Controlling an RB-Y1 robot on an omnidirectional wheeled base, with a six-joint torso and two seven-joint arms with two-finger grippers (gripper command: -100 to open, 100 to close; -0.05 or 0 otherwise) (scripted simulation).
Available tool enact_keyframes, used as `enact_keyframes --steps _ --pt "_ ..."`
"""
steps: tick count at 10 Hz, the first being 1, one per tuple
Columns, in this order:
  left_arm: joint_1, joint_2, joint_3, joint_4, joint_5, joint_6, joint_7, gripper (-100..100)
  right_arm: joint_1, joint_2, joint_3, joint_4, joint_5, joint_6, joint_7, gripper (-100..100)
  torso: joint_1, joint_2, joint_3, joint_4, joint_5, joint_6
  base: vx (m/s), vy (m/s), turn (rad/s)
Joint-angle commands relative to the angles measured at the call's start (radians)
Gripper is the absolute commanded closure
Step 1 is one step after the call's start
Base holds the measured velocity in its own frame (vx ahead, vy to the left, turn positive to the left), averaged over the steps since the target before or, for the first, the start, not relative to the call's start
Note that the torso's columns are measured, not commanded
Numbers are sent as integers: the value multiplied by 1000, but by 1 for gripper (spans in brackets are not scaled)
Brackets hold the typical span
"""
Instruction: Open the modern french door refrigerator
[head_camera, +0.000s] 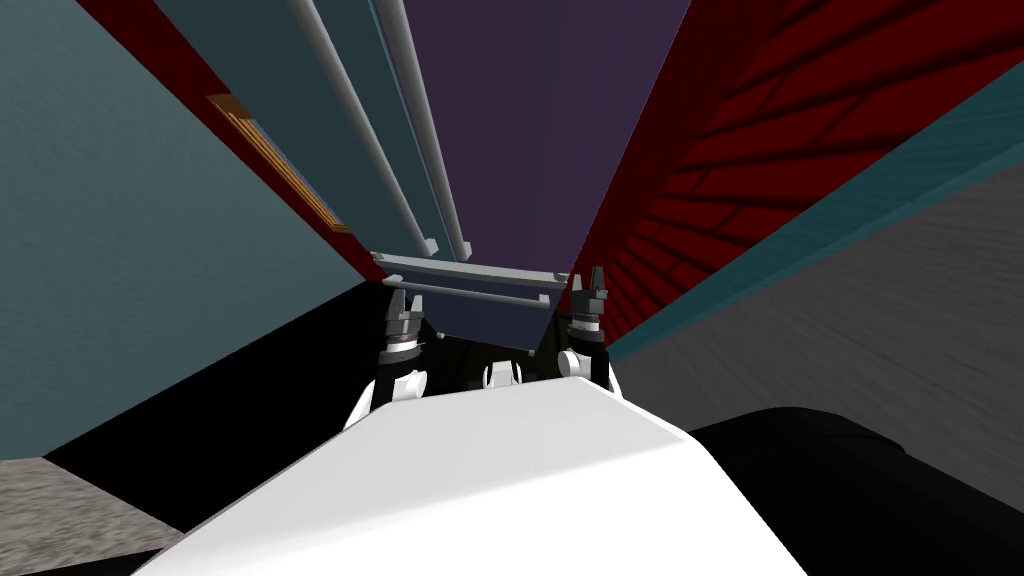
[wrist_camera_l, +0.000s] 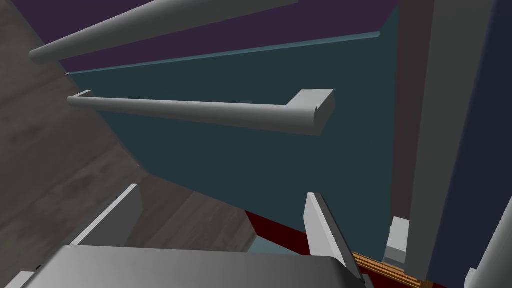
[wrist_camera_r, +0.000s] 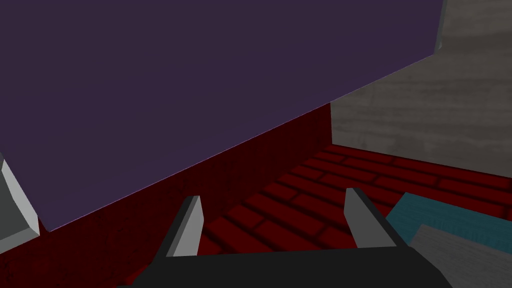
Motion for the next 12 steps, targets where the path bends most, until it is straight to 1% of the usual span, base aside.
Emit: enact_keyframes --steps 1,5,6,8,9,12 --pt "-9 4 -12 81 -14 -49 -22 -100 0 0 0 0 0 0 0 0 -1 -1 0 0 0 0 104 45 -62" --pt "-29 2 -34 213 -37 -124 -58 -100 0 0 0 0 0 0 0 0 1 0 0 0 0 0 95 60 -71" --pt "-29 2 -34 218 -37 -124 -58 -100 0 0 0 0 0 0 0 0 0 0 0 0 0 0 59 45 -18" --pt "-39 -2 -45 280 -48 -161 -76 -100 0 0 0 0 0 0 0 0 -1 2 1 1 0 0 60 43 -57" --pt "-39 -2 -45 289 -48 -161 -76 -100 0 0 0 0 0 0 0 0 0 0 0 0 0 0 58 46 -27" --pt "-53 -13 -60 389 -65 -214 -102 -100 0 0 0 0 0 0 0 0 0 -1 0 0 0 0 74 44 -57"
